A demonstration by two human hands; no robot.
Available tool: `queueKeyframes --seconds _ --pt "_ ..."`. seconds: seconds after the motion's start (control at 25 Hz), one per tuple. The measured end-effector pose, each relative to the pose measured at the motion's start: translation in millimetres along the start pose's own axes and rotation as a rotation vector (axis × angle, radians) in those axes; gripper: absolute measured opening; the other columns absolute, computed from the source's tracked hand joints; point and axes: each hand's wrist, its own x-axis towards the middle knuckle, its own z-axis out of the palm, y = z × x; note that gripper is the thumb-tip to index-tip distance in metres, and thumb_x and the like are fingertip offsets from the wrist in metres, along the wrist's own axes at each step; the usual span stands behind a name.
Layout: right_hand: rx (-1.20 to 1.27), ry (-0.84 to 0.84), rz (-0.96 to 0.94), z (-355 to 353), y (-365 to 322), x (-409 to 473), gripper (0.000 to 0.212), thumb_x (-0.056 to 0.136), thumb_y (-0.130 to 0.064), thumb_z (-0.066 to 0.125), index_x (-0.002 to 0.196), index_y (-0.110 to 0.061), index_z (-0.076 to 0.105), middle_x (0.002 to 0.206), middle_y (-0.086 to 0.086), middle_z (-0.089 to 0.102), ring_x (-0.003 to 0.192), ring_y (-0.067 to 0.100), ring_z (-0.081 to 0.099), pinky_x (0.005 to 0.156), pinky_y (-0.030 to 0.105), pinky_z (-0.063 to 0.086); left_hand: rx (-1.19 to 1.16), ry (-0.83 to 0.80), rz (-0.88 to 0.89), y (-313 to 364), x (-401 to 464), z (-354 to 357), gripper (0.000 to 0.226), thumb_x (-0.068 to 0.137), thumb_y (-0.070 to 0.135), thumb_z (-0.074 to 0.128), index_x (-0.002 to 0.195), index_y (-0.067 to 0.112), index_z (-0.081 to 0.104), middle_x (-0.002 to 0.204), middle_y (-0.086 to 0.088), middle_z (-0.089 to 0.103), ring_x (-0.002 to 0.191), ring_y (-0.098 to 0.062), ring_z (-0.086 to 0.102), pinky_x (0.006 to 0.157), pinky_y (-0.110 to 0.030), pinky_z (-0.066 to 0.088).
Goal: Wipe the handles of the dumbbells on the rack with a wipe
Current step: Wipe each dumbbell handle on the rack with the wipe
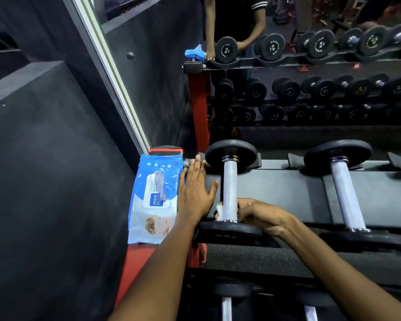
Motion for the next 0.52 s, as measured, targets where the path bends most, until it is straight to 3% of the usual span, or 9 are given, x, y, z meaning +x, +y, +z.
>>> queueKeyframes --seconds 0.16,0.28,0.4,0.52 --pt "-0.021 -0.003 -0.023 -7 -3 -2 0.058 0.061 0.004 0.056 0.119 -0.001 0.059 0.112 0.025 0.057 0.088 0.026 0.054 0.076 0.024 0.045 -0.012 -0.003 -0.007 0 0 1 0.08 0.087 0.059 0.014 0.151 0.013 0.029 0.162 0.0 0.011 0.149 -0.013 0.009 0.117 -0.025 -0.006" --pt "0.035 0.005 -0.051 0 -1 1 0.057 0.059 0.005 0.049 0.116 0.001 0.059 0.097 0.019 0.065 0.079 0.02 0.06 0.07 0.022 0.041 -0.012 0.003 0.0 -1 1 1 0.08 0.087 0.058 0.015 0.151 0.013 0.031 0.162 -0.001 0.012 0.149 -0.014 0.011 0.116 -0.025 -0.006" --pt "-0.038 0.007 -0.065 -1 -3 -11 0.036 0.079 0.009 0.054 0.114 -0.002 0.058 0.081 0.006 0.068 0.062 0.006 0.058 0.062 0.015 0.046 -0.02 -0.005 -0.006 -1 0 1 0.08 0.086 0.058 0.015 0.151 0.014 0.028 0.162 0.001 0.01 0.149 -0.013 0.008 0.116 -0.024 -0.007" --pt "-0.002 0.008 -0.054 0 -17 -12 0.026 0.086 0.006 0.054 0.111 0.003 0.059 0.089 0.009 0.07 0.074 0.011 0.066 0.073 0.017 0.055 -0.006 -0.001 -0.002 -2 1 2 0.08 0.087 0.058 0.014 0.152 0.014 0.028 0.163 0.001 0.009 0.149 -0.012 0.008 0.116 -0.025 -0.008"
